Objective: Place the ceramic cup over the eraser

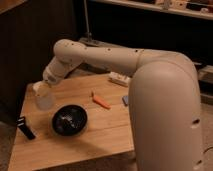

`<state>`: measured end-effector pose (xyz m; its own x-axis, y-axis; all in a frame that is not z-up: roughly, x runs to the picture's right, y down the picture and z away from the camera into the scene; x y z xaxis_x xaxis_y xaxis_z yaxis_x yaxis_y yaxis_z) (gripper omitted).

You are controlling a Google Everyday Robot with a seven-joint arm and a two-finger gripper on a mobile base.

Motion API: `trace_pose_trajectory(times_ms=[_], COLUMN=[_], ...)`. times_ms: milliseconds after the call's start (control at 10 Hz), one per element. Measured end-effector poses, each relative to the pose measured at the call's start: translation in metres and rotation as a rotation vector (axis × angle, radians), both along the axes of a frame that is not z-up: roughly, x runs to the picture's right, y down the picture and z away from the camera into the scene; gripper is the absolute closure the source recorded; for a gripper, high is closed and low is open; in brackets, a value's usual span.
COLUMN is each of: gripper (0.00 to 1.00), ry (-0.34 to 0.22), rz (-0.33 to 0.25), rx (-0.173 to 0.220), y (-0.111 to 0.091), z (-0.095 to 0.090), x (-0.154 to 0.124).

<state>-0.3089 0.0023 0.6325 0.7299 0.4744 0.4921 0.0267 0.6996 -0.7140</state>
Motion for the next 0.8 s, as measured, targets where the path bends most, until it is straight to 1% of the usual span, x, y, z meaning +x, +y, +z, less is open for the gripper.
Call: trace_pose_trajectory(times_ms=[100,300,400,500,600,700,800], gripper=[0.97,0.97,0.97,0.97,0.97,0.97,0.97], ry=[-0.048,-0.118,-0.152,-0.163,-0.177,-0.194,-0.213], rz=[-0.036,-0.093,-0.117,-0.118,-0.123,-0.129,-0.141], rx=[0.026,0.059,0.079,0.076,0.077,0.076,0.072], y=[0.007,0.015,0.015,0.015,0.017,0.018,0.022], z=[-0.023,-0.047,-0.058,-0.058,-0.054,-0.050,-0.038], x=[-0.005,-0.014,-0.016,-0.017,-0.020,-0.029,-0.045])
